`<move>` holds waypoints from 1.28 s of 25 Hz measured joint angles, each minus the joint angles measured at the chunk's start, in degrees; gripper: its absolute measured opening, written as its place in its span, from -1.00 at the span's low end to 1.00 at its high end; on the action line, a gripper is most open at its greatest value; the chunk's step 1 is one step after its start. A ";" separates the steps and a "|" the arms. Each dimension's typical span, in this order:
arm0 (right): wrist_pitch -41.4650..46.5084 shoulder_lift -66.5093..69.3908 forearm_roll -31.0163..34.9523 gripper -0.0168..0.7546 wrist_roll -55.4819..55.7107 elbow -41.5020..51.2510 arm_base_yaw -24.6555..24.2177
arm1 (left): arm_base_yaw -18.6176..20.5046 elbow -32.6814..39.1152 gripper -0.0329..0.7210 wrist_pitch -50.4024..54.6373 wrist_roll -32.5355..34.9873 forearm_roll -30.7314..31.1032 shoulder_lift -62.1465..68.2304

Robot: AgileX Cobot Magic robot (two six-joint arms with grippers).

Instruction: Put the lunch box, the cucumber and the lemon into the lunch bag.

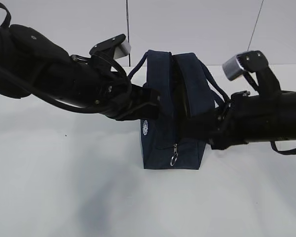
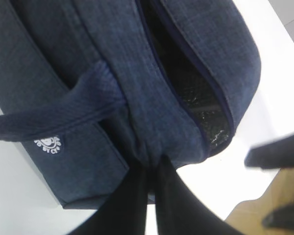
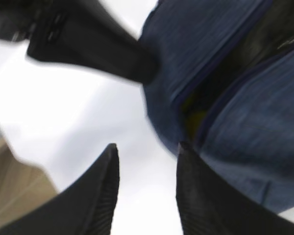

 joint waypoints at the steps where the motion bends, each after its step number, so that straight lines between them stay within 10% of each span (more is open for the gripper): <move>1: 1.26 0.00 -3.40 -0.18 2.23 0.00 0.00 | 0.00 0.00 -0.93 0.00 0.00 0.10 0.00; 11: 6.81 0.42 -13.75 -0.18 6.35 1.34 0.00 | 0.00 0.00 -0.93 0.00 0.00 0.30 0.00; 20: 3.47 7.47 6.63 -0.18 -16.21 4.66 0.00 | 0.00 0.00 -0.93 0.00 0.00 0.43 0.00; 32: 3.28 15.17 11.80 -0.10 -33.35 4.66 0.00 | 0.00 0.00 -0.93 0.00 0.00 0.43 0.00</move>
